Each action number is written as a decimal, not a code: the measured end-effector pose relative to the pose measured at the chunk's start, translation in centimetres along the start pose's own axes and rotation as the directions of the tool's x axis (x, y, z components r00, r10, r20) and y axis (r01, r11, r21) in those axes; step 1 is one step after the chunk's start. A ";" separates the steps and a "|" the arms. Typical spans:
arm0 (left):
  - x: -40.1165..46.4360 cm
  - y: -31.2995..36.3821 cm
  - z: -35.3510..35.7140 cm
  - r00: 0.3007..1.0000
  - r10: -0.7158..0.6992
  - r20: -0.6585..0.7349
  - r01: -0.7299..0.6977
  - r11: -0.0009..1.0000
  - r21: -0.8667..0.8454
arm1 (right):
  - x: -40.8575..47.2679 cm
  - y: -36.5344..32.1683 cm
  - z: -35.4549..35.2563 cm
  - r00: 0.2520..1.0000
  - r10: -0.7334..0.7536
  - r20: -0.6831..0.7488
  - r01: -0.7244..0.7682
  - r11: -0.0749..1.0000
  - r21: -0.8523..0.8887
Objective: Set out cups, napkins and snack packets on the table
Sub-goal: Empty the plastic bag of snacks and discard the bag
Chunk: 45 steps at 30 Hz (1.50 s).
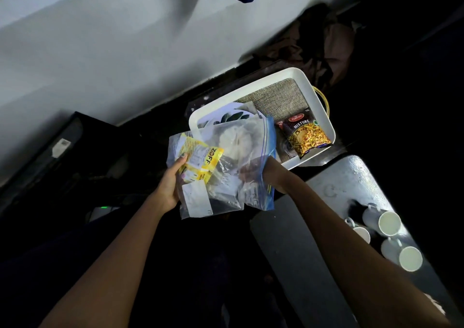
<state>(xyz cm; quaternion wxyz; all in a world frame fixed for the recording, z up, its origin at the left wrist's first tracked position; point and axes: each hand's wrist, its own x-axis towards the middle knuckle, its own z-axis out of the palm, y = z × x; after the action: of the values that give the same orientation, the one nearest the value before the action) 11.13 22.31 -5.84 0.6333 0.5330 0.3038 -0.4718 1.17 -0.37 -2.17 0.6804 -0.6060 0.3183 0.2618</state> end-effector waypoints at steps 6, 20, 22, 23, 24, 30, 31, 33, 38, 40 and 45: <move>-0.1 0.2 0.0 0.997 0.047 0.060 -0.041 0.994 -0.106 | -0.6 -0.7 -0.6 0.999 0.031 0.035 -0.025 0.988 -0.155; -0.6 0.5 -1.9 0.985 0.170 0.006 -0.168 0.979 -0.115 | -2.6 -2.5 -2.9 0.883 -0.135 -0.450 0.239 0.954 0.183; -0.7 0.7 -2.8 0.981 0.192 -0.030 -0.195 0.972 -0.132 | -3.0 -2.8 -4.0 0.836 -0.143 -0.530 0.289 0.935 0.204; -0.7 0.8 -3.3 0.978 0.204 -0.040 -0.208 0.968 -0.140 | -3.1 -2.8 -4.3 0.804 -0.151 -0.576 0.301 0.937 0.175; -0.8 0.9 -3.7 0.976 0.211 -0.049 -0.216 0.965 -0.148 | -3.0 -2.8 -4.7 0.765 -0.168 -0.622 0.299 0.948 0.111; -1.3 0.9 -4.9 0.965 0.241 -0.105 -0.258 0.947 -0.193 | -2.5 -1.0 -4.7 0.556 -0.495 -0.668 0.084 0.833 -0.548; -1.3 0.8 -4.9 0.965 0.239 -0.111 -0.257 0.946 -0.197 | -2.4 -0.5 -4.2 0.571 -0.530 -0.627 0.051 0.785 -0.617; -1.3 0.6 -4.7 0.968 0.229 -0.101 -0.245 0.949 -0.198 | -2.1 0.8 -3.4 0.665 -0.576 -0.475 -0.007 0.632 -0.775; -1.5 0.3 -3.8 0.978 0.198 -0.068 -0.208 0.960 -0.189 | -1.4 4.6 -2.4 0.916 -0.345 -0.206 -0.126 0.241 -0.962; -1.5 0.2 -3.5 0.980 0.193 -0.049 -0.199 0.963 -0.182 | -1.4 5.2 -2.1 0.936 -0.273 -0.220 -0.159 0.230 -0.960; -1.5 -0.3 -3.1 0.982 0.187 -0.034 -0.190 0.967 -0.170 | -1.6 3.5 -2.0 0.834 -0.449 -0.321 -0.055 0.511 -0.858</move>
<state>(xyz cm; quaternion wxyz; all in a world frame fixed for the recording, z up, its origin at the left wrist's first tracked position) 10.67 25.74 -5.36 0.7164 0.5066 0.2969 -0.3767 -2.73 -1.88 -3.41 0.2206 -0.9352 0.2449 0.1298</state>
